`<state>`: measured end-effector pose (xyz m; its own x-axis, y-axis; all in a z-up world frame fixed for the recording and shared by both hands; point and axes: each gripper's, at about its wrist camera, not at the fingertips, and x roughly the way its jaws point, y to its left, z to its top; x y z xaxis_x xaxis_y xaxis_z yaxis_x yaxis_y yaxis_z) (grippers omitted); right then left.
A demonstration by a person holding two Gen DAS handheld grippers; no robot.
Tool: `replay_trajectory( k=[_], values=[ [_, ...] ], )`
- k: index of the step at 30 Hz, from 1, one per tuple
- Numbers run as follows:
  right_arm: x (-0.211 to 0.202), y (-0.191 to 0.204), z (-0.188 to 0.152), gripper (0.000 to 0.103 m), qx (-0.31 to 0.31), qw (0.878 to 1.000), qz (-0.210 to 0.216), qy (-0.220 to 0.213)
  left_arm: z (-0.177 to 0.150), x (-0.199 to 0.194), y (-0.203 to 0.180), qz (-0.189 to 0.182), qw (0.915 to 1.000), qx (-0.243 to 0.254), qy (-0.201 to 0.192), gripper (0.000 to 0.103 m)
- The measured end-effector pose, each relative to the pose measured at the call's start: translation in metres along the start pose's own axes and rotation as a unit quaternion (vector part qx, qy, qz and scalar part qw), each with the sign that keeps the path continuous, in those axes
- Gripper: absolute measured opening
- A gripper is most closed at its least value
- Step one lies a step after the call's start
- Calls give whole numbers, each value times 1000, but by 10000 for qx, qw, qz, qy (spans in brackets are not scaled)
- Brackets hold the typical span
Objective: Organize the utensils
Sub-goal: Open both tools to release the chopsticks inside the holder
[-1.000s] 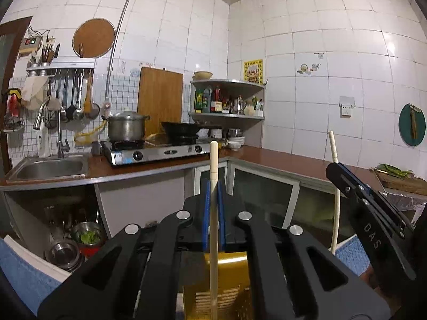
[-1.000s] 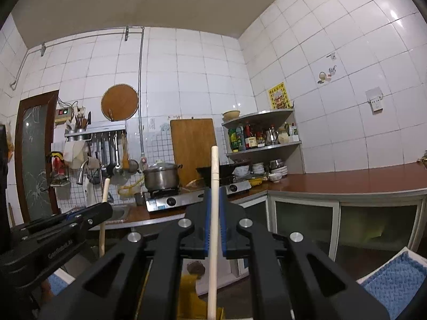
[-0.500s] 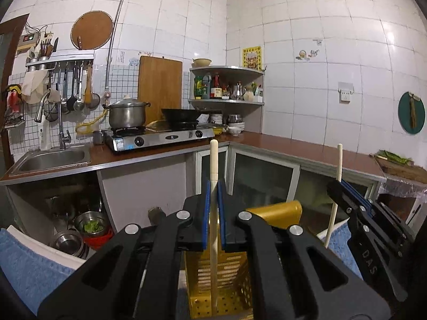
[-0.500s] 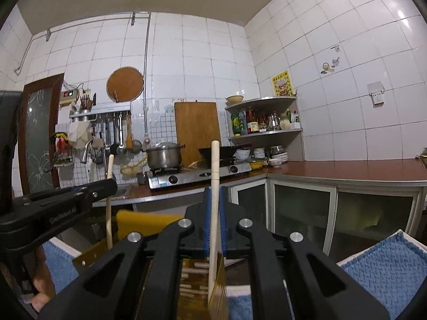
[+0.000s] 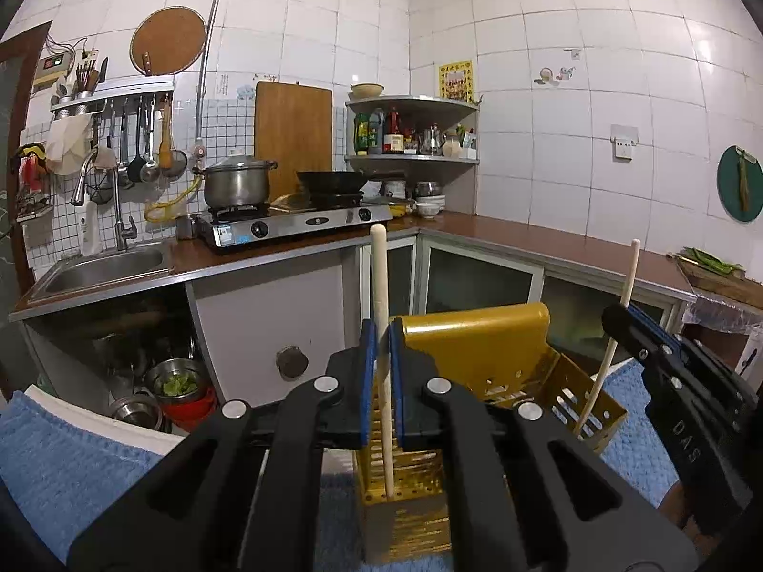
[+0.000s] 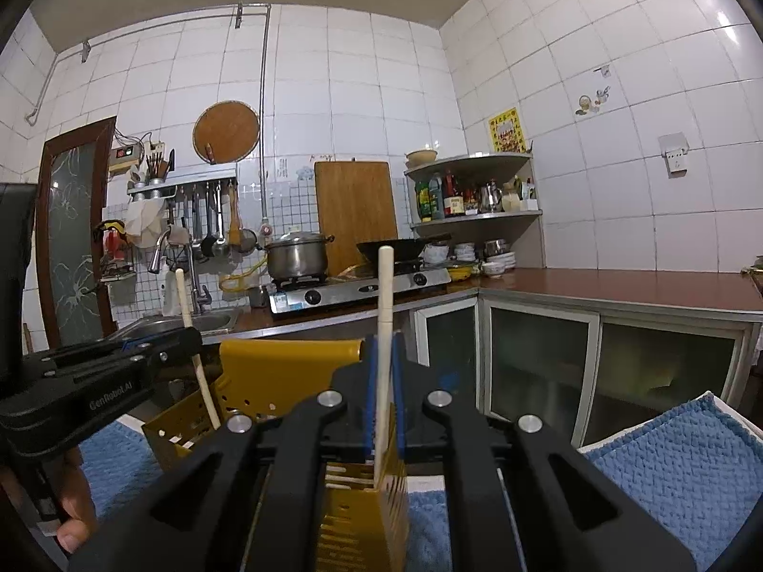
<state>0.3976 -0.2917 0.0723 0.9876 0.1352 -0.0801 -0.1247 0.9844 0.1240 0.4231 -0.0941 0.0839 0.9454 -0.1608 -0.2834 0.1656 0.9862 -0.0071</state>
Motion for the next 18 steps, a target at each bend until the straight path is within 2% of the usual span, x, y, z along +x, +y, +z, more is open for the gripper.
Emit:
replay_trajectory(
  k=[1,2,3,4,6,7,8,9,12,14,17,18],
  values=[
    [0,0,2,7,19,10000,7,39,1,-2,0,9,10000,10,18,11],
    [-1,-2,5,7,47,9999,3,100,3,-5,1,24,10000,9,23,21],
    [-2,-2,8,7,61,9999,14,143,5,-7,1,40,10000,3,24,26],
    [-3,-3,11,7,60,9998,0,195,9,-12,3,75,10000,-14,30,35],
    [-6,-3,16,8,59,9996,-34,263,14,-20,5,88,9999,-46,42,44],
    [-8,-3,20,15,34,9995,-71,319,17,-26,7,91,9999,-76,58,49],
    [-10,-2,23,31,-16,9992,-140,384,20,-33,10,92,9999,-93,87,54],
    [-14,-1,26,37,-53,9990,-195,401,22,-39,12,105,9999,-90,104,54],
    [-32,-1,38,40,-81,9990,-250,357,26,-56,18,79,9998,-79,168,63],
    [-45,-2,45,41,-34,9989,-283,379,27,-73,27,70,9997,-135,216,73],
    [-62,-3,50,46,-34,9979,-327,552,25,-95,41,32,9990,-293,334,87],
    [-68,-3,49,48,-26,9974,-324,644,24,-100,45,25,9988,-331,366,89]
  ],
)
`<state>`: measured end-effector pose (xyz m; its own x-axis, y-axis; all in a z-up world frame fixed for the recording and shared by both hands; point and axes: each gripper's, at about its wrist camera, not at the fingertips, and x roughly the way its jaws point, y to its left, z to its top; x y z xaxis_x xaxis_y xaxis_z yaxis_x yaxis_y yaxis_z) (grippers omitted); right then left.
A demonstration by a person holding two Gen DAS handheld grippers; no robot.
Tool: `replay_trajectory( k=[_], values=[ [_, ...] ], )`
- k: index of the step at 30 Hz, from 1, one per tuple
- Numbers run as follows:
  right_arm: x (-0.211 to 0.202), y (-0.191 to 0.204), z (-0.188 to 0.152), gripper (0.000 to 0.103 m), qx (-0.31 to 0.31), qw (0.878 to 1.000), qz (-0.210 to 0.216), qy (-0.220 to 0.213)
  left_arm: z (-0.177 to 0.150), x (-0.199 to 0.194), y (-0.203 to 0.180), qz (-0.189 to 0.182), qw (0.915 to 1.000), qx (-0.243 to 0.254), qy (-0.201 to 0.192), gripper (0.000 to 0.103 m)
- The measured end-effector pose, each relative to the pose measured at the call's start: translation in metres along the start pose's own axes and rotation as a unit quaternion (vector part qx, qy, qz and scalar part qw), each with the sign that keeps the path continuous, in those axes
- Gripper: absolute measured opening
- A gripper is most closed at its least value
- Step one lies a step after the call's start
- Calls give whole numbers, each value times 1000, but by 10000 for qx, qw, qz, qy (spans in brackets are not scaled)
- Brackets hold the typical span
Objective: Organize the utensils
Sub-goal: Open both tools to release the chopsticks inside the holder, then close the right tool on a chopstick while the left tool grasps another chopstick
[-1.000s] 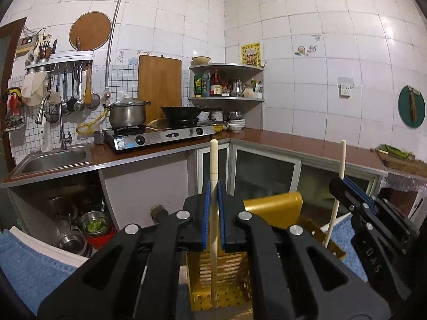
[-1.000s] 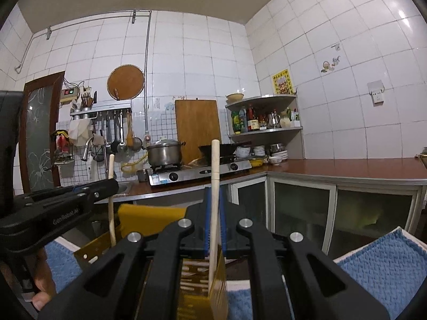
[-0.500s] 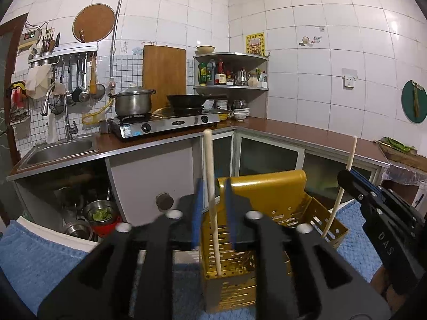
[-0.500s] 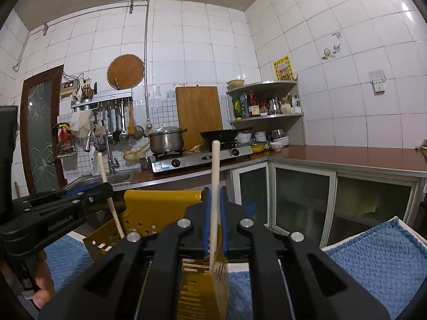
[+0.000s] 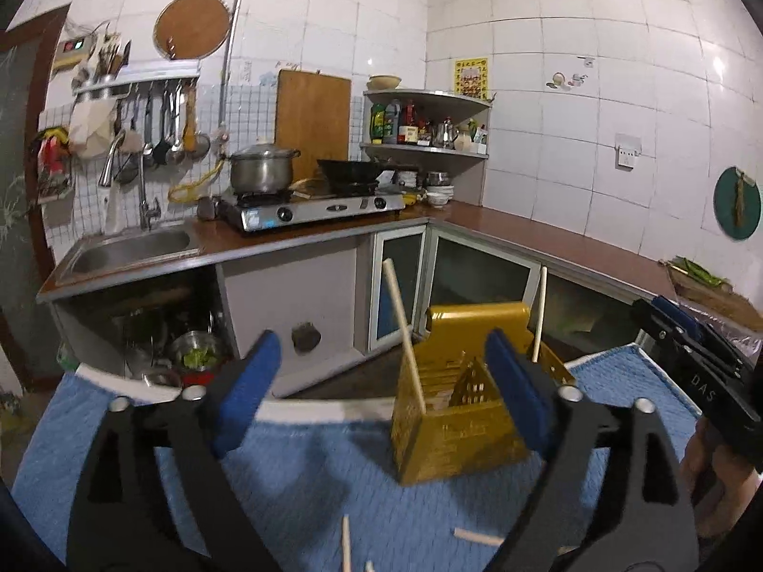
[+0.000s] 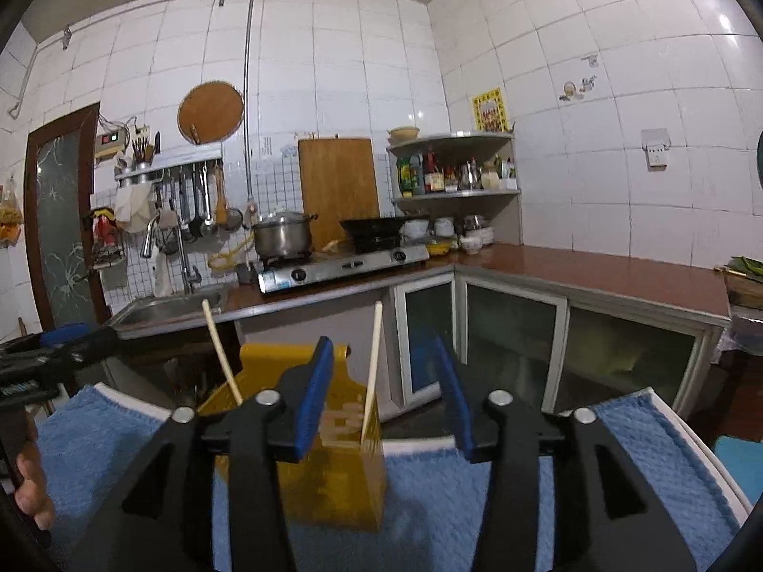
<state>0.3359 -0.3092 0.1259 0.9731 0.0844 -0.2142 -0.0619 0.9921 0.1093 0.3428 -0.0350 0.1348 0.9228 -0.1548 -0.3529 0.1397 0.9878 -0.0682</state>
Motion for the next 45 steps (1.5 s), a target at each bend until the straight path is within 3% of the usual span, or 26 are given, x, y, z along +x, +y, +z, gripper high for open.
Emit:
replay_trajectory(
  k=[4,6,13,20,24,26,34,38,42,45],
  values=[
    [-16,1,-14,54,16,9992,99,400,-18,-20,22,-87,9993,-159,313,97],
    [-23,5,-28,56,-67,9980,61,620,-32,-24,31,-156,9984,-180,512,98],
    [-30,8,-86,56,-17,9917,85,1286,-87,-21,54,122,9919,-363,1212,98],
    [-23,5,-136,56,-90,9803,-20,1971,-130,-7,53,387,9835,-38,1769,98],
    [-15,3,-140,56,-63,9735,13,2286,-145,0,49,426,9800,96,1940,96],
    [-8,7,-144,56,-202,9674,82,2522,-151,4,48,354,9778,72,2063,87],
    [9,34,-149,55,-578,9553,419,2867,-156,17,46,232,9729,-3,2302,73],
    [21,45,-151,46,-738,9466,508,3096,-155,30,44,171,9689,20,2470,58],
    [26,50,-152,43,-852,9436,548,3153,-154,45,44,210,9654,70,2598,56],
    [31,52,-152,39,-866,9426,562,3176,-153,55,46,197,9616,4,2739,48]
  ],
)
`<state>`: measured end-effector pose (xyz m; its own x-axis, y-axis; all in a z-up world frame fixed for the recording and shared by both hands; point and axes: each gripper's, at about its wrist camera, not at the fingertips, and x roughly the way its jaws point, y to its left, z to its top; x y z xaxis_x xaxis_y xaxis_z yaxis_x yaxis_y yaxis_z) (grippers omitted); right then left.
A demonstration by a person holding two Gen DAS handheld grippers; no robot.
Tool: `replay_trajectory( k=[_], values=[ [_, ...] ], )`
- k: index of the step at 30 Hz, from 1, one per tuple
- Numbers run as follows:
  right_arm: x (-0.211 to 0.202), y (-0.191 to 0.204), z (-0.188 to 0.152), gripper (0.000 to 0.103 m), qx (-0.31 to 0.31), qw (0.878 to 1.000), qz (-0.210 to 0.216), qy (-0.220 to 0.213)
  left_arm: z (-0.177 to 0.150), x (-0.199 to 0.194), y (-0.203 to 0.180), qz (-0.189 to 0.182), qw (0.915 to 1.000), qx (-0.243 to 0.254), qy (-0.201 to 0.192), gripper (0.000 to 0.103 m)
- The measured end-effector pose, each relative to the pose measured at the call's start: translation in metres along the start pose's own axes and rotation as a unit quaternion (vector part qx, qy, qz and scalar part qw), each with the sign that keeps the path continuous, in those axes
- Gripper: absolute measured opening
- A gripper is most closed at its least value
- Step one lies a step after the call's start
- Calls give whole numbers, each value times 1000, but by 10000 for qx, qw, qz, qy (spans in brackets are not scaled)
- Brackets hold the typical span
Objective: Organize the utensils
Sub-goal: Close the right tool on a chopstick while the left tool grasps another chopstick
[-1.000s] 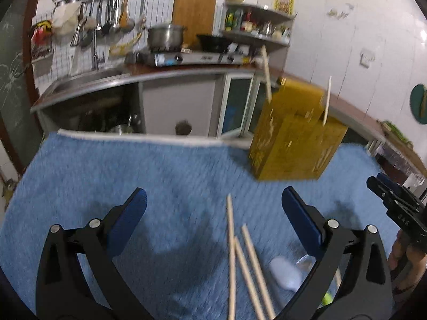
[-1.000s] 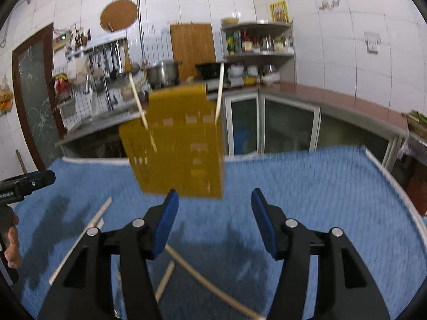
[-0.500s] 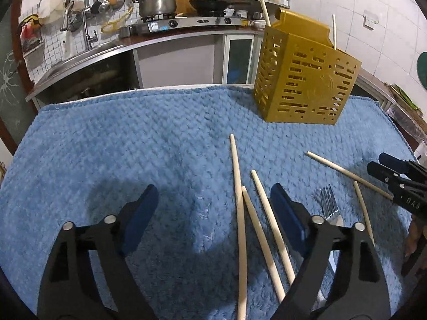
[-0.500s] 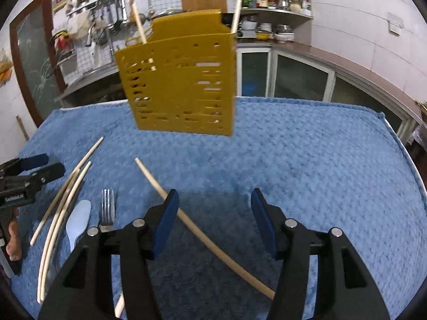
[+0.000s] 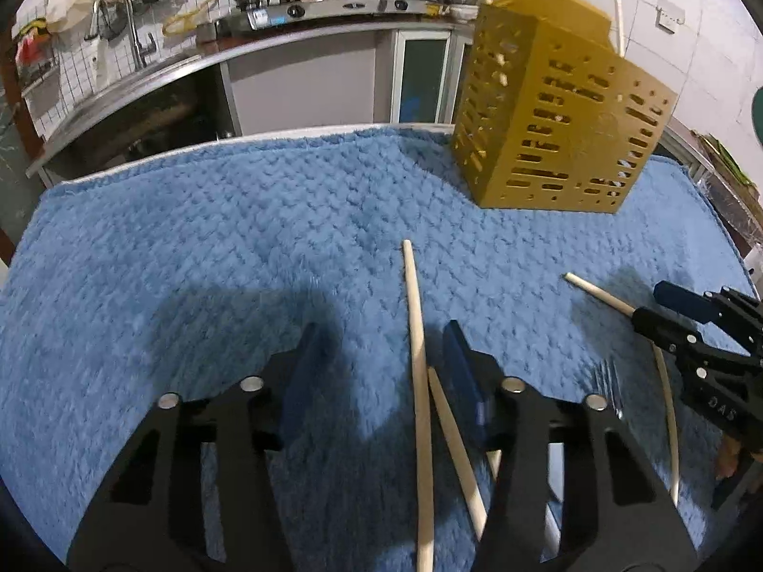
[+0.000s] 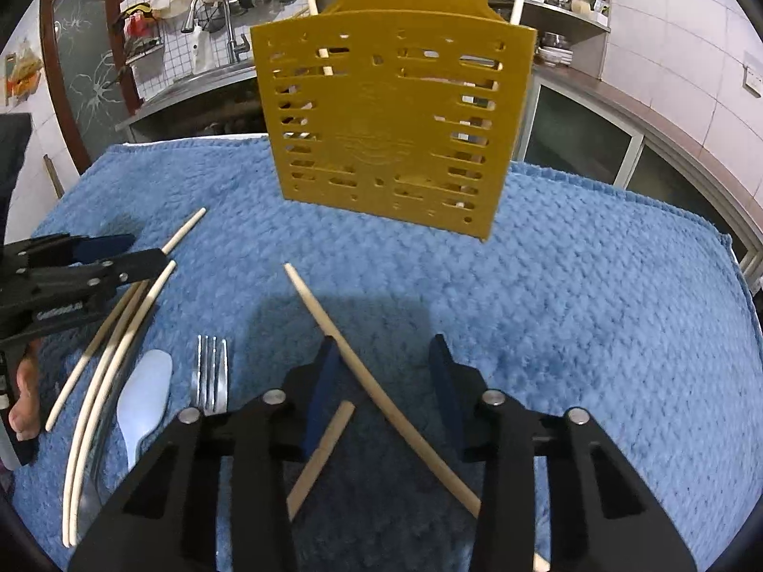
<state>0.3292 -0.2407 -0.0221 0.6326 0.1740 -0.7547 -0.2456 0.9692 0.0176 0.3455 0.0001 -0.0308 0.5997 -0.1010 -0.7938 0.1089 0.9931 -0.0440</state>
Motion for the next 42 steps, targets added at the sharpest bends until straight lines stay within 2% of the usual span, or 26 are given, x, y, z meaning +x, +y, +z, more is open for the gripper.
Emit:
replay_trajectory(
  k=[2,6,7,9,10,16,20,24,32,42],
  values=[
    [3,1,3,33,-17,10000,55,24,5,5,2,14,9999,-80,67,43],
    [7,9,7,30,-216,9997,77,65,13,9,3,-71,9997,-181,123,33],
    [9,10,7,27,-262,9996,78,78,15,11,3,-89,9997,-201,147,32],
    [10,13,9,14,-347,9993,71,102,16,13,1,-55,9997,-176,146,30],
    [11,14,11,13,-360,9993,29,106,17,14,0,-18,9998,-143,142,29],
    [10,-11,17,6,326,9992,-123,200,16,14,-2,41,9999,-30,127,26],
    [11,-28,18,6,693,9969,-57,365,18,15,-3,62,9998,-5,180,26],
    [14,-25,21,6,681,9966,-98,457,22,20,-9,207,9994,183,219,25],
    [21,-36,32,6,913,9930,11,754,26,19,-5,134,9997,5,202,12],
    [13,-44,25,6,1112,9921,172,559,25,6,10,-191,9992,-347,96,10]
  ],
)
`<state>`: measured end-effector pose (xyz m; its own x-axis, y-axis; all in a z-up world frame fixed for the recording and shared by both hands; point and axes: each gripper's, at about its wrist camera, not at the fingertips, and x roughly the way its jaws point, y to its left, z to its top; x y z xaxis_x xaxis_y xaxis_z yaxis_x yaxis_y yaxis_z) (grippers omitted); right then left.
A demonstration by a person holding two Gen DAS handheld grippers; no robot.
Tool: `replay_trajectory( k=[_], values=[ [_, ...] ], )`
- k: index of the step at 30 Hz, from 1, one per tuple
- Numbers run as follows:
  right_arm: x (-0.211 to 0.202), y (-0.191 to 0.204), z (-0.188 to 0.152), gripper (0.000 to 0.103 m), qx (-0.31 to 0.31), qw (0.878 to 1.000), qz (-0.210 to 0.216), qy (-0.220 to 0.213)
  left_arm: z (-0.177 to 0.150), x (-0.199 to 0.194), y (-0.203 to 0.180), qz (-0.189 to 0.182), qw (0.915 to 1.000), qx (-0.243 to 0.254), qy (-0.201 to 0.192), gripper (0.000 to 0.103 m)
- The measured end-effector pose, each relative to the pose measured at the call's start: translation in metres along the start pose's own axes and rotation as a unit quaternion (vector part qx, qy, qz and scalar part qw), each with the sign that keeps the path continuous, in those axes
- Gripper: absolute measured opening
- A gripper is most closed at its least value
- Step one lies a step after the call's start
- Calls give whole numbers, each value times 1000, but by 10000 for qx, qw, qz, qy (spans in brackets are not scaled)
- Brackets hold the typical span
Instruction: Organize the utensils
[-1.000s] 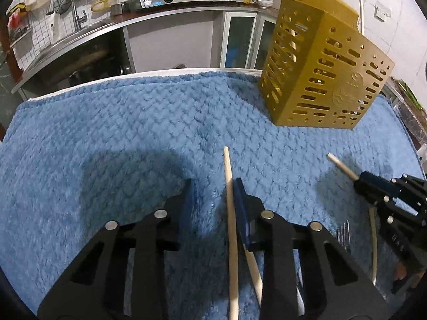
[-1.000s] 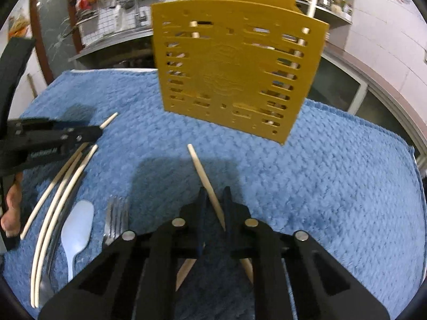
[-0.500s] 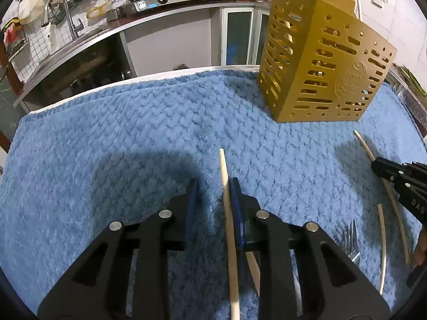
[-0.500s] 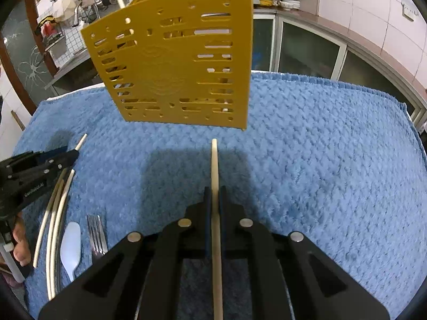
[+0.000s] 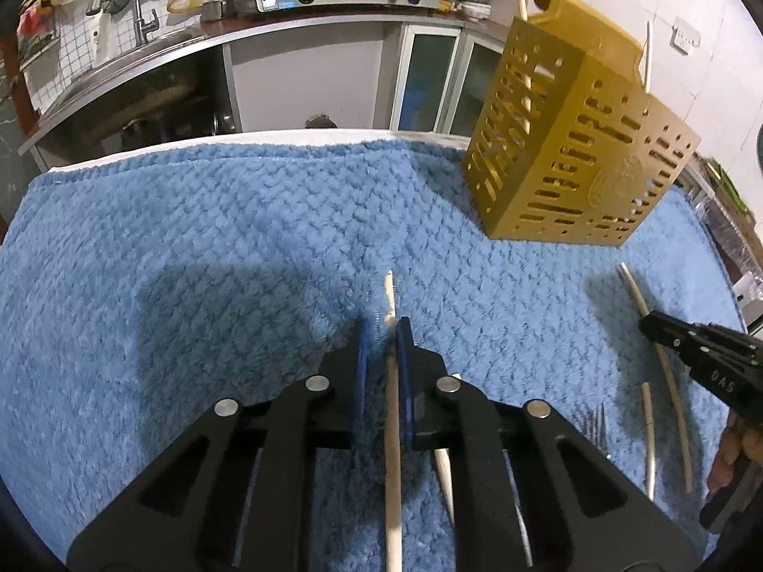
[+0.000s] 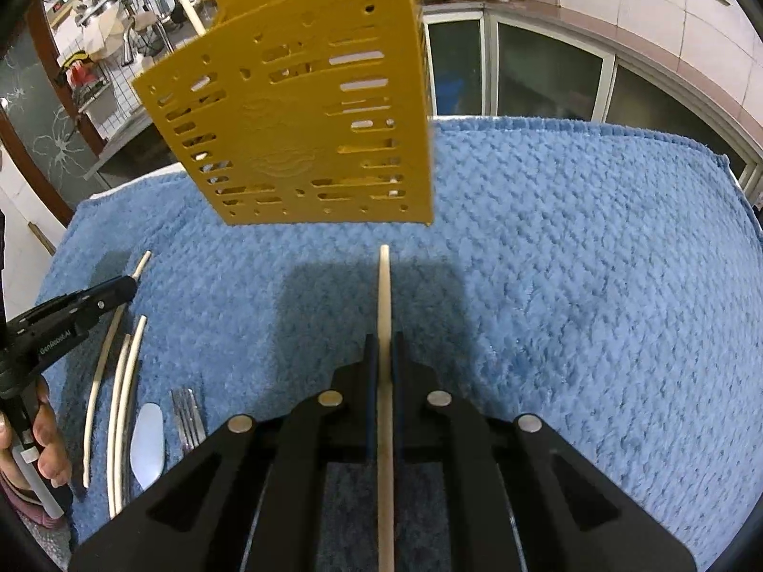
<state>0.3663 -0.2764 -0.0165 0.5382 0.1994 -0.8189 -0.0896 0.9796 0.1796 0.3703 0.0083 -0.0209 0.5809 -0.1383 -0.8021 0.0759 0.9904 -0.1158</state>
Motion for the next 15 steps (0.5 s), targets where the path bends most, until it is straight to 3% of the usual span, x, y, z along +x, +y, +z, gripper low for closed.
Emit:
replay_trajectory(
  k=[9,12,15],
  values=[
    [-2,-1,-6,6,-22,10000,4,5,-2,-7,3,-75,10000,-55,-15,10],
    [-2,-2,-8,6,-41,10000,2,29,-6,-12,4,-225,9997,-35,60,0],
    [-1,-2,-8,6,-24,10000,-6,52,-12,-16,-1,-157,9997,128,110,0]
  ],
)
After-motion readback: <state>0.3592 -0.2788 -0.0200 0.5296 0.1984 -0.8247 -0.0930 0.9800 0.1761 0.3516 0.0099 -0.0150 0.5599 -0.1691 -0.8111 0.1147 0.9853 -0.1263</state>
